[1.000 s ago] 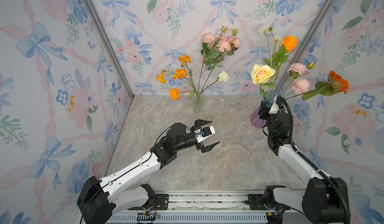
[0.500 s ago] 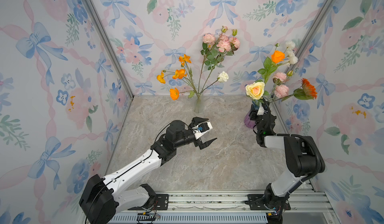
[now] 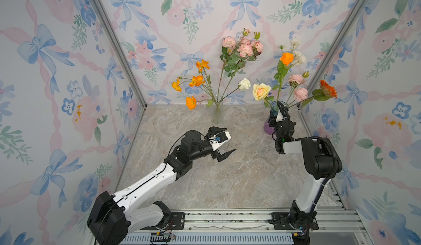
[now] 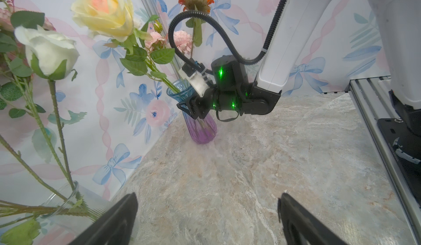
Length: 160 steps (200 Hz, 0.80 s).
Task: Arrange the flowers into the vase
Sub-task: 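Set the vase down on the table and open right gripper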
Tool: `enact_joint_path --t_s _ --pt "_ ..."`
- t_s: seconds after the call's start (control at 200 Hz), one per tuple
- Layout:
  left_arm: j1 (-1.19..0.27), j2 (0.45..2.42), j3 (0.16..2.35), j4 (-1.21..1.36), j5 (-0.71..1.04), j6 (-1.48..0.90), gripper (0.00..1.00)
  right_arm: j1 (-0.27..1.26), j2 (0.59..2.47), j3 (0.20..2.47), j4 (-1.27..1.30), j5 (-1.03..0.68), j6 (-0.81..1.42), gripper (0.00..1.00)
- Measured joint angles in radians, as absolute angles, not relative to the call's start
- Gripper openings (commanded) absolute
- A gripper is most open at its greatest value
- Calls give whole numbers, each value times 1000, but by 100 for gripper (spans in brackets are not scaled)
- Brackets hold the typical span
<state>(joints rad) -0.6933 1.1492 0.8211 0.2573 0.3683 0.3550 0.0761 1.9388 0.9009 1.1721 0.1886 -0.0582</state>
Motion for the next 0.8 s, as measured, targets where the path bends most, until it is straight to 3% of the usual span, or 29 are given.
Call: enact_joint_path --t_s 0.295,0.525,0.8 --pt "-693 1149 821 257 381 355 98 81 1945 903 1181 195 -60 46" --pt "-693 1149 821 257 387 354 98 87 1945 903 1181 215 -60 76" --pt "-693 1149 821 257 394 350 98 97 1930 893 1242 256 -65 100"
